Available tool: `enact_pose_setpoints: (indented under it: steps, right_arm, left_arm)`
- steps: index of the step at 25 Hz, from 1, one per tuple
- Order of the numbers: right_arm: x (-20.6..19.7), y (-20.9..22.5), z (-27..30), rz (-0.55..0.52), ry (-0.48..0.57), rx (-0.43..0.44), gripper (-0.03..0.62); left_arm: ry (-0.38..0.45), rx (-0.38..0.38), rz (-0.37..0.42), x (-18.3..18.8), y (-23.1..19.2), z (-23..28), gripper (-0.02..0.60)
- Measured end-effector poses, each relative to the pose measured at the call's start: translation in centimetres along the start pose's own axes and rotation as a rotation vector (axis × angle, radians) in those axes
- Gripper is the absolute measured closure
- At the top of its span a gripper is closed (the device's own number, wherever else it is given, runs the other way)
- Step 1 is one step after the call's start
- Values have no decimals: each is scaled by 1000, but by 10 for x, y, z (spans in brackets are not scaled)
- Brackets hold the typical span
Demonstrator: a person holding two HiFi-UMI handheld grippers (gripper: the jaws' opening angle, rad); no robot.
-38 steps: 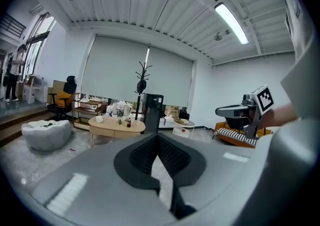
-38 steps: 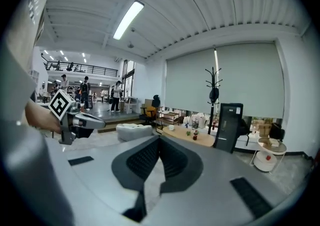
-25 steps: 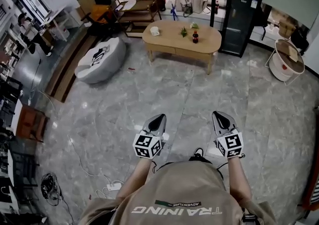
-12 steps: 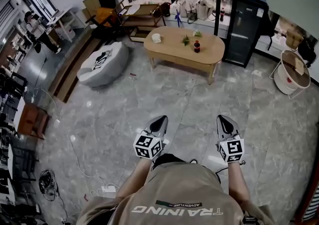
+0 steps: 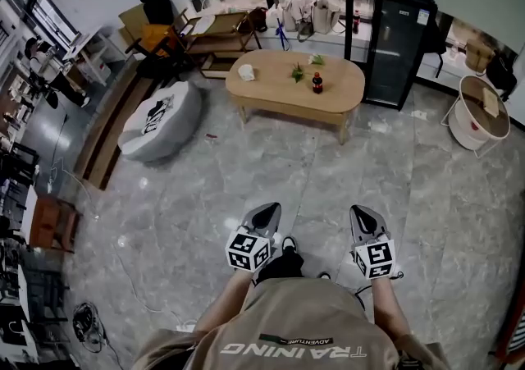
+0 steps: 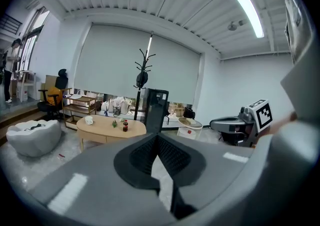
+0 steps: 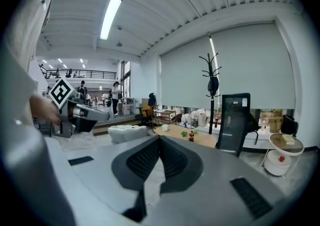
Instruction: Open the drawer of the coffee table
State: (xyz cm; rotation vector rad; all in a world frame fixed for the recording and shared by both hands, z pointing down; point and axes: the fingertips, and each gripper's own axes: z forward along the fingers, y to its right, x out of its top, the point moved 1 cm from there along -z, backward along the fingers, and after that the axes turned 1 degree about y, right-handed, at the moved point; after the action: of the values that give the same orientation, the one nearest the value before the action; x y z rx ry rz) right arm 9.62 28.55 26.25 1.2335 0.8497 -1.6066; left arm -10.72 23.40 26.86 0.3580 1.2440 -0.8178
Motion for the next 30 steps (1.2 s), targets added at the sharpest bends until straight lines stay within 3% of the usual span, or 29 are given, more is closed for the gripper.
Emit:
enact_pose_setpoints:
  steps: [4,10,15,18,22,26,30]
  right_arm:
    - [13,1,32,4,-11,-41,595]
    - [45,-7,91,-35,-9,-43,595]
    - [54,-20,129,-52,-42,-56,595]
    - [48,-29,144,-93,-84,-39,595]
    - [50,-30,160,-66,-101,-48,595]
    - [56,-19,177,-67,-106,-50,595]
    - [58,-6,195,-69,-100,-23,595]
  left_arm:
    - [-14,-28,-29,2,-40,22,589]
    - [20,-93,-1,34,-92,58,589]
    - [8,-129,-52,42,-135,79,589]
    - [12,-131,-45,44,-154,87,588]
    - [18,-120,-73,44,-177,92,589]
    - [7,-107,-127,37,-189,100,588]
    - [-29,-71,-120,33,-198,114,588]
